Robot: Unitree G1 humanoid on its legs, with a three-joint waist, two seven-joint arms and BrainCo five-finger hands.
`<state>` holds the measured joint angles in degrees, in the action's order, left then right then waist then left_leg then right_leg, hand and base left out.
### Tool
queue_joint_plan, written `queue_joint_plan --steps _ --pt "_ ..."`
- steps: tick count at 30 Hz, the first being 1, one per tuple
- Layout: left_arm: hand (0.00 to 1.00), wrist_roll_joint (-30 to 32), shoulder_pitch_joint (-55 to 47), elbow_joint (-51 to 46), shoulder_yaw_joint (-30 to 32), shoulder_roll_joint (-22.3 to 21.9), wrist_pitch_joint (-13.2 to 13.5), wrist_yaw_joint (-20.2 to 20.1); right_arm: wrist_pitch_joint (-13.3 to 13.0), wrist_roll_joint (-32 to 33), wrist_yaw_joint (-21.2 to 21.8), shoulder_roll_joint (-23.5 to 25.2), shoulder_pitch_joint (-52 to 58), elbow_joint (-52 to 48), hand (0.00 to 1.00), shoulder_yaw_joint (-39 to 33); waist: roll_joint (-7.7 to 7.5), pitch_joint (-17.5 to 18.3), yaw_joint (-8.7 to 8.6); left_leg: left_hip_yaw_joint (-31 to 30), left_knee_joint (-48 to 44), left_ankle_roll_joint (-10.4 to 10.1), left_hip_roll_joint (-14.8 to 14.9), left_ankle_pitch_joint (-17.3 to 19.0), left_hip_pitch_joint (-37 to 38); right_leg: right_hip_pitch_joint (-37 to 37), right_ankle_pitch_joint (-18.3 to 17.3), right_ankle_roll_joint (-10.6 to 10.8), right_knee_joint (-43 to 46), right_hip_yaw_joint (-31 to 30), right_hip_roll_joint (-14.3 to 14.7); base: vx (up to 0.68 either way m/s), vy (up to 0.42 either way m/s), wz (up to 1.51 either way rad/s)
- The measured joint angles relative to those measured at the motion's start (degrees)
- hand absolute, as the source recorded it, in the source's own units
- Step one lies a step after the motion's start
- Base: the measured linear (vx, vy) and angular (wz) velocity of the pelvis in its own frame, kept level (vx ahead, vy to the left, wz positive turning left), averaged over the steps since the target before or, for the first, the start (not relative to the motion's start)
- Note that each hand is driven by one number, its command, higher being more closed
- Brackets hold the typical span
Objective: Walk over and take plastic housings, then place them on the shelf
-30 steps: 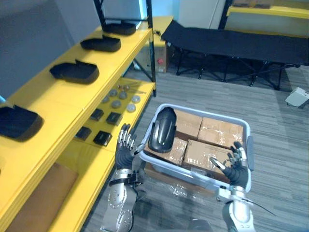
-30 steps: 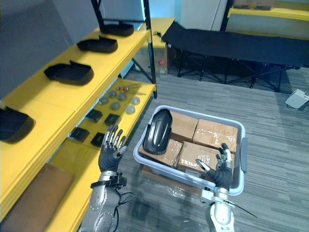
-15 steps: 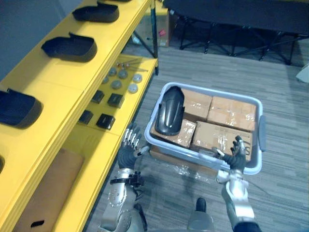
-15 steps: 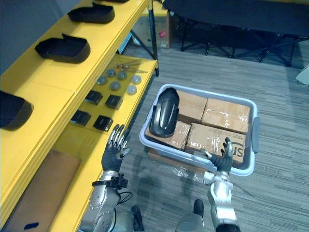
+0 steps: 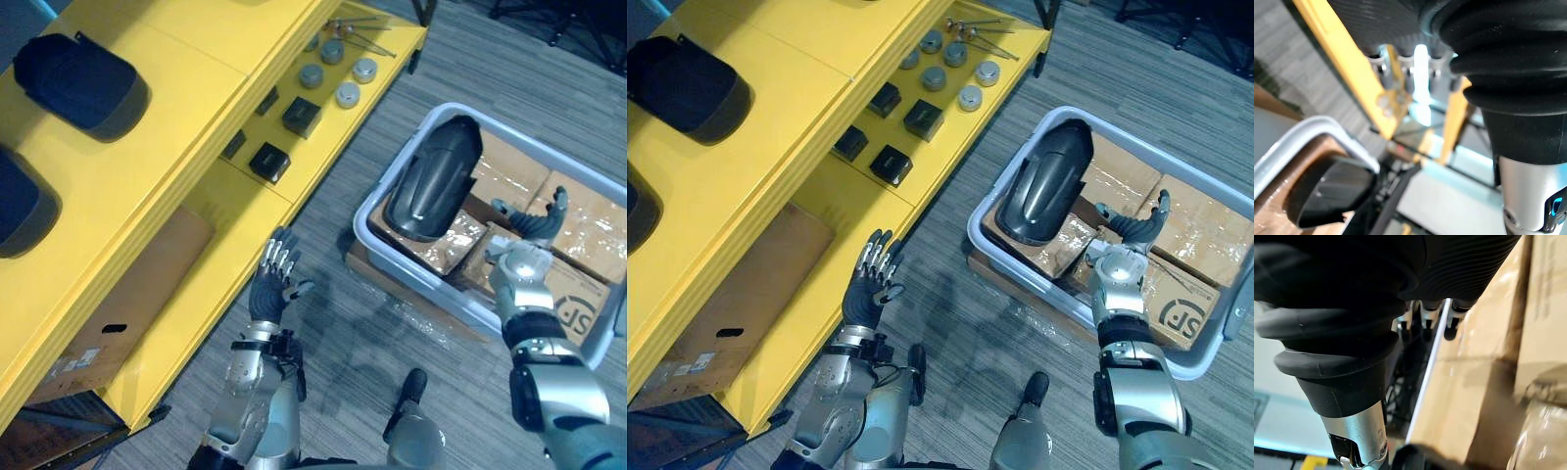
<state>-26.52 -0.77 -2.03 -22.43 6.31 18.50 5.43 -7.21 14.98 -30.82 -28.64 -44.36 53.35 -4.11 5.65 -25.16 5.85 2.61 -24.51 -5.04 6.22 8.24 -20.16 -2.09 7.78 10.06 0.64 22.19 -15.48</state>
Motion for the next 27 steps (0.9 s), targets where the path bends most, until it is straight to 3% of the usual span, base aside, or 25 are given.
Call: queue_joint_plan --steps 6,11,17,23,27 --pt "0.0 -0.3 0.5 2.4 -3.3 -0.4 0.0 -2.1 1.8 0.0 0.9 -3.0 -4.8 5.5 0.0 1.5 2.12 -1.4 1.31 -0.7 -1.8 0.1 0.3 0.1 -2.0 -1.4 -0.3 -0.3 1.7 1.4 0.1 -0.08 0.038 0.01" --pt "0.0 -1.3 1.0 5.5 -5.8 -0.7 -0.3 -1.8 6.5 0.0 1.3 -6.1 -8.2 10.5 0.0 3.2 2.98 -2.4 2.11 -0.8 -4.0 0.4 0.6 0.3 -4.0 -2.8 -0.7 0.0 2.4 1.5 0.0 -0.09 0.031 -0.03" --pt "0.0 -2.5 1.5 8.2 -7.6 -1.9 -0.3 -0.4 11.6 0.0 2.6 -9.8 -12.3 16.1 0.0 3.1 5.67 -3.3 3.6 -1.3 -5.1 0.9 0.3 0.0 -6.5 -5.3 -1.0 0.0 4.2 1.7 -0.5 -0.08 0.041 0.03" --pt "0.0 -2.9 2.5 10.9 -8.9 -2.5 -0.3 1.4 12.3 -0.1 6.1 -13.3 -13.6 18.3 0.0 5.2 6.7 -3.2 6.07 -2.1 -6.0 1.3 -0.2 -0.3 -9.8 -7.9 -0.9 0.2 5.0 2.7 -0.9 -0.03 0.028 0.08" --pt "0.0 -4.3 3.0 12.3 -9.4 -2.4 -0.2 2.4 11.9 -0.3 4.5 -15.2 -17.3 18.9 0.0 8.0 6.84 -3.1 6.52 -2.4 -6.3 1.6 -1.1 -0.5 -12.1 -9.7 -0.7 0.3 5.1 3.1 -1.6 -0.03 0.039 0.09"
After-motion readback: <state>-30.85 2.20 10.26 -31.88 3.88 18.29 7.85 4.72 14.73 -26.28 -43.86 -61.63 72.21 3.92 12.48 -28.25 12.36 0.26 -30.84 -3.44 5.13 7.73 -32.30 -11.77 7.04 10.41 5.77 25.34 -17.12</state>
